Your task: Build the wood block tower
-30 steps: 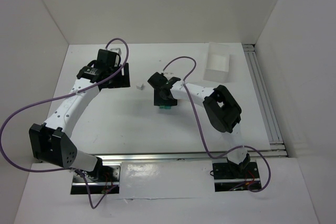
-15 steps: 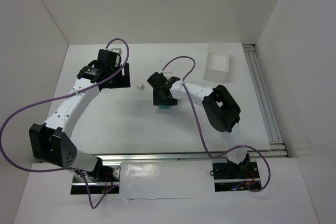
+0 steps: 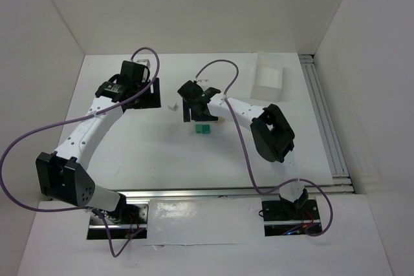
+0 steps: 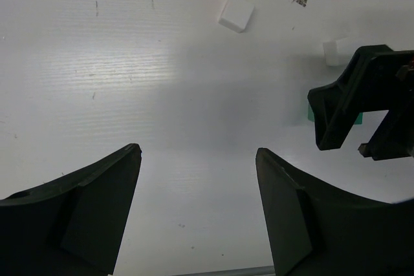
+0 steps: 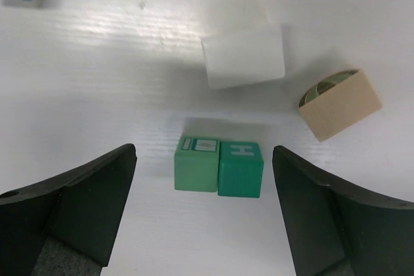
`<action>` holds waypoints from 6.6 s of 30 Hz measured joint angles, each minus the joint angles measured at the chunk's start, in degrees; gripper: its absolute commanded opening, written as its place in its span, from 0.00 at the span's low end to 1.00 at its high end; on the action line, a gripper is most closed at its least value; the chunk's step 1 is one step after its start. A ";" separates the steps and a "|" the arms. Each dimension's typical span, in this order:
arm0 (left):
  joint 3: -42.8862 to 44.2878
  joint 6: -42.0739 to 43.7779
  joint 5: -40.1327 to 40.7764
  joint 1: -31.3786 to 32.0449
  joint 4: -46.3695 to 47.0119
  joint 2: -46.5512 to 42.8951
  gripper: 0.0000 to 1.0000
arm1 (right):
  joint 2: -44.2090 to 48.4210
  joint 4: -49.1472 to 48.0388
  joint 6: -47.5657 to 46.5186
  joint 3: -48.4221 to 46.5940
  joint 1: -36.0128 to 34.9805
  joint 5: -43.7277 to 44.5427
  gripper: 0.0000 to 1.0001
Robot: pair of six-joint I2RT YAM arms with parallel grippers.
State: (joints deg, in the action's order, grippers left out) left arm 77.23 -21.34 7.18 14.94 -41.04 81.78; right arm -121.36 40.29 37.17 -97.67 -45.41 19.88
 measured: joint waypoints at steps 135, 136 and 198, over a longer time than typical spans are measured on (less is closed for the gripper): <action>-2.67 -0.04 1.51 1.03 -0.24 -2.82 0.84 | 3.34 1.07 6.40 3.78 -1.81 3.45 0.45; -2.67 -0.04 1.51 1.03 -0.26 -2.82 0.84 | 3.34 1.05 6.40 3.78 -1.81 3.45 0.45; -2.67 -0.04 1.49 1.03 -0.24 -2.82 0.84 | 2.82 1.55 5.35 3.15 -1.81 4.70 0.76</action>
State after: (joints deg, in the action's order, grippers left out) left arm 74.56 -21.39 8.67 15.97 -41.28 78.96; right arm -118.54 41.85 42.52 -94.52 -47.22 24.58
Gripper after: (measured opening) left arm 0.844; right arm 0.724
